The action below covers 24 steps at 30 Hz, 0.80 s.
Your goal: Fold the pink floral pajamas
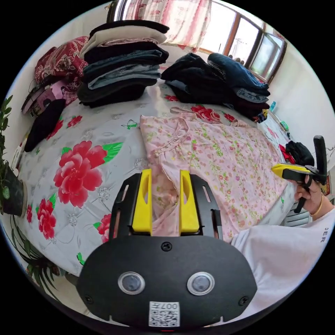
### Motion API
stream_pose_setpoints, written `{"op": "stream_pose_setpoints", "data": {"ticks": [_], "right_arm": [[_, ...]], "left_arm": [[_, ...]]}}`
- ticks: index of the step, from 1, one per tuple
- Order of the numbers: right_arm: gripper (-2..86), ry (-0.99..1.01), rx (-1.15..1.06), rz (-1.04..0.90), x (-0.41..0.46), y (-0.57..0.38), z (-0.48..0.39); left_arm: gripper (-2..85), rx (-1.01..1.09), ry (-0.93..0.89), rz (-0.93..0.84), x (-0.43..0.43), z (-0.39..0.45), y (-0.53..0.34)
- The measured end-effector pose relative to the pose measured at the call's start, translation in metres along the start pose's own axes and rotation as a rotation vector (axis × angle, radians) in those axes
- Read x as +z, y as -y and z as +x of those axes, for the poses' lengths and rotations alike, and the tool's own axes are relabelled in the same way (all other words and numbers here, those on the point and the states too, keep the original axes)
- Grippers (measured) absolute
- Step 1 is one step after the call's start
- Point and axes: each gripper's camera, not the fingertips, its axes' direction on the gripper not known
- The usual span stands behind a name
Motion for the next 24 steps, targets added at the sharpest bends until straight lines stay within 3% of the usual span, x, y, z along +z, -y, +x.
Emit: {"op": "stream_pose_setpoints", "data": {"ticks": [3, 6, 11, 14, 16, 18, 20, 24], "right_arm": [[1.5, 0.018, -0.071, -0.004, 0.011, 0.035, -0.013], [1.4, 0.048, -0.110, 0.019, 0.013, 0.061, -0.028], [1.0, 0.052, -0.099, 0.017, 0.013, 0.059, -0.027], [1.3, 0.048, -0.034, 0.002, 0.012, 0.044, -0.008], [1.9, 0.055, 0.026, -0.014, 0.013, 0.034, 0.007], [2.4, 0.064, 0.066, -0.017, 0.012, 0.030, 0.016], [3.0, 0.068, 0.085, 0.000, 0.007, 0.028, 0.020], [4.5, 0.011, 0.104, 0.081, -0.021, 0.024, 0.028]], "left_arm": [[8.4, -0.080, -0.080, -0.033, 0.028, -0.008, 0.011], [0.6, -0.122, 0.008, 0.008, 0.037, -0.008, 0.017], [-0.8, -0.003, 0.000, 0.140, 0.016, 0.010, 0.012], [-0.9, 0.224, -0.029, 0.189, 0.012, 0.048, -0.005], [-0.9, 0.458, -0.020, 0.075, 0.046, 0.088, -0.021], [-0.9, 0.552, -0.023, -0.090, 0.088, 0.108, -0.031], [-0.8, 0.565, -0.024, -0.175, 0.116, 0.119, -0.038], [0.0, 0.542, -0.017, -0.164, 0.124, 0.125, -0.040]]}}
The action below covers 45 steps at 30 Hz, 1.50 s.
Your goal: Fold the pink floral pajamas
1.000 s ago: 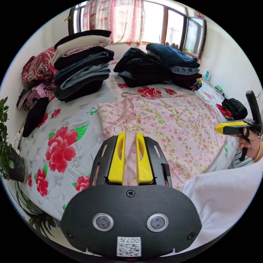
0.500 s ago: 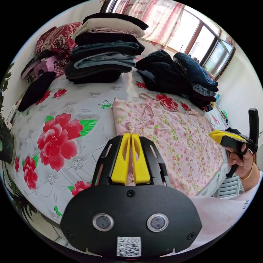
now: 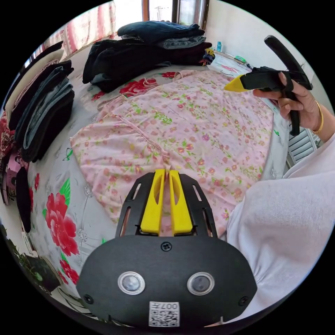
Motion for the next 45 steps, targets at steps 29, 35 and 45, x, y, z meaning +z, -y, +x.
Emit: {"op": "stream_pose_setpoints", "data": {"ticks": [29, 35, 45], "right_arm": [[0.2, -0.310, -0.113, 0.369, -0.168, -0.061, 0.107], [2.8, -0.072, -0.220, 0.095, -0.102, -0.084, 0.064], [7.0, -0.281, 0.064, 0.151, -0.116, -0.068, 0.133]], "left_arm": [[-1.0, 0.105, -0.224, 0.114, 0.066, 0.047, 0.176], [-0.9, 0.105, -0.286, 0.110, 0.110, 0.055, 0.215], [0.1, 0.176, -0.275, 0.023, 0.164, 0.070, 0.216]]}}
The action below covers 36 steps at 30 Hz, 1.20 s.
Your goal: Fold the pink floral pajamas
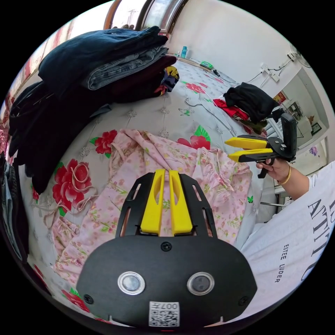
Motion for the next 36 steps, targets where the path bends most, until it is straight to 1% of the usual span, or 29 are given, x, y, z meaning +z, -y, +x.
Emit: {"op": "stream_pose_setpoints", "data": {"ticks": [2, 4, 5, 6, 7, 8, 10, 12, 14, 16, 17, 18, 20, 22, 25, 28, 32, 33, 34, 36], "right_arm": [[6.2, 0.039, 0.025, -0.049, 0.014, 0.006, 0.011], [3.3, 0.097, -0.015, -0.130, 0.030, 0.010, 0.014], [2.6, 0.072, -0.015, -0.126, 0.030, 0.010, 0.014], [1.5, 0.019, -0.017, -0.047, 0.017, 0.009, 0.016], [0.9, 0.029, -0.004, 0.057, -0.004, 0.007, 0.024], [0.7, 0.040, 0.024, 0.106, -0.015, 0.005, 0.030], [0.4, 0.019, 0.193, 0.277, -0.058, -0.011, 0.065], [0.3, -0.013, 0.313, 0.349, -0.078, -0.032, 0.091], [0.6, -0.028, 0.453, 0.314, -0.077, -0.052, 0.117], [1.3, -0.044, 0.599, 0.279, -0.070, -0.075, 0.137], [1.4, -0.071, 0.610, 0.278, -0.070, -0.077, 0.138], [1.7, -0.120, 0.600, 0.282, -0.072, -0.078, 0.134], [2.1, -0.152, 0.534, 0.265, -0.071, -0.067, 0.122], [2.6, -0.150, 0.389, 0.225, -0.060, -0.038, 0.103], [3.4, -0.165, 0.236, 0.161, -0.037, 0.002, 0.085], [4.2, -0.152, 0.174, 0.119, -0.015, 0.031, 0.082], [5.3, -0.176, 0.173, 0.019, 0.017, 0.045, 0.091], [5.6, -0.235, 0.160, -0.041, 0.029, 0.044, 0.094], [5.8, -0.312, 0.123, 0.009, 0.024, 0.041, 0.092], [5.9, -0.447, 0.146, 0.016, 0.017, 0.039, 0.099]], "left_arm": [[0.6, -0.017, 0.000, -0.027, 0.010, -0.004, -0.005], [1.6, -0.034, -0.005, -0.051, 0.020, -0.009, -0.012], [1.9, -0.032, -0.008, -0.051, 0.021, -0.009, -0.013], [2.4, -0.024, -0.009, -0.046, 0.021, -0.009, -0.014], [3.0, -0.009, -0.009, -0.029, 0.019, -0.008, -0.014], [3.1, 0.001, -0.010, -0.016, 0.017, -0.007, -0.013], [3.5, 0.032, -0.010, 0.027, 0.013, -0.003, -0.011], [3.4, 0.038, 0.004, 0.027, 0.016, -0.003, -0.009], [2.7, 0.009, 0.031, 0.013, 0.024, -0.009, -0.012], [1.4, -0.078, 0.026, -0.019, 0.036, -0.021, -0.021], [1.2, -0.098, 0.018, -0.019, 0.037, -0.024, -0.024], [0.8, -0.120, -0.001, -0.011, 0.037, -0.026, -0.030], [0.6, -0.123, -0.001, -0.005, 0.034, -0.024, -0.037], [0.7, -0.089, 0.006, -0.013, 0.033, -0.018, -0.039], [1.4, -0.058, -0.001, -0.041, 0.042, -0.015, -0.034], [2.7, -0.035, -0.034, -0.067, 0.055, -0.013, -0.022], [3.0, -0.016, -0.061, -0.081, 0.066, -0.009, -0.001], [2.6, -0.014, -0.066, -0.069, 0.066, -0.008, 0.006], [2.2, -0.007, -0.073, -0.054, 0.066, -0.007, 0.015], [1.3, 0.001, -0.083, -0.031, 0.068, -0.006, 0.031]]}}
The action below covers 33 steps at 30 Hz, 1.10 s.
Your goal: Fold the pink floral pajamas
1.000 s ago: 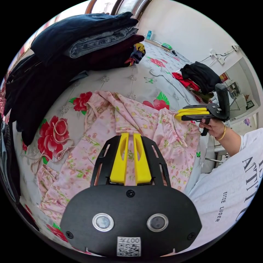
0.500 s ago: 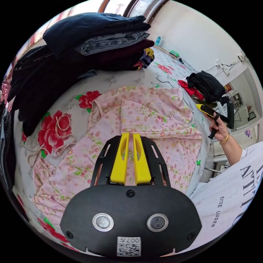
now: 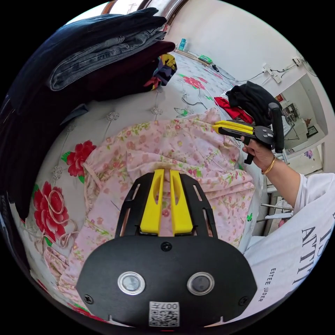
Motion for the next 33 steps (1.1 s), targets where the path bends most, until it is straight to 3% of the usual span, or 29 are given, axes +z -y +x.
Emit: {"op": "stream_pose_setpoints", "data": {"ticks": [2, 6, 10, 15, 20, 22, 26, 28, 33], "right_arm": [[6.1, -0.023, 0.062, 0.012, -0.007, 0.000, 0.018], [6.5, 0.135, 0.193, 0.071, -0.025, -0.002, 0.050], [7.2, 0.169, 0.144, 0.070, -0.020, 0.004, 0.045], [7.5, 0.263, 0.058, 0.131, -0.032, 0.012, 0.021], [8.0, 0.561, -0.231, 0.083, -0.037, -0.006, -0.047], [7.8, 0.518, -0.332, 0.064, -0.030, -0.015, -0.088], [5.5, 0.507, -0.298, 0.053, -0.009, 0.013, -0.125], [2.4, 0.372, -0.278, -0.023, 0.015, 0.031, -0.139], [0.8, 0.175, -0.113, 0.074, 0.010, 0.038, -0.078]], "left_arm": [[0.7, 0.006, -0.020, 0.030, 0.003, 0.001, 0.021], [0.5, -0.002, -0.105, 0.163, -0.012, 0.009, 0.059], [0.1, 0.030, -0.086, 0.296, -0.059, 0.024, 0.042], [-0.7, -0.041, 0.110, 0.193, -0.077, 0.007, -0.026], [-0.7, -0.076, 0.088, 0.067, -0.073, -0.010, -0.052], [-0.7, -0.050, 0.074, 0.067, -0.071, -0.008, -0.036], [-0.7, -0.050, 0.046, 0.075, -0.066, -0.009, -0.002], [-0.6, -0.103, 0.075, 0.096, -0.073, -0.013, 0.011], [-0.5, -0.100, 0.067, 0.180, -0.110, -0.015, 0.003]]}}
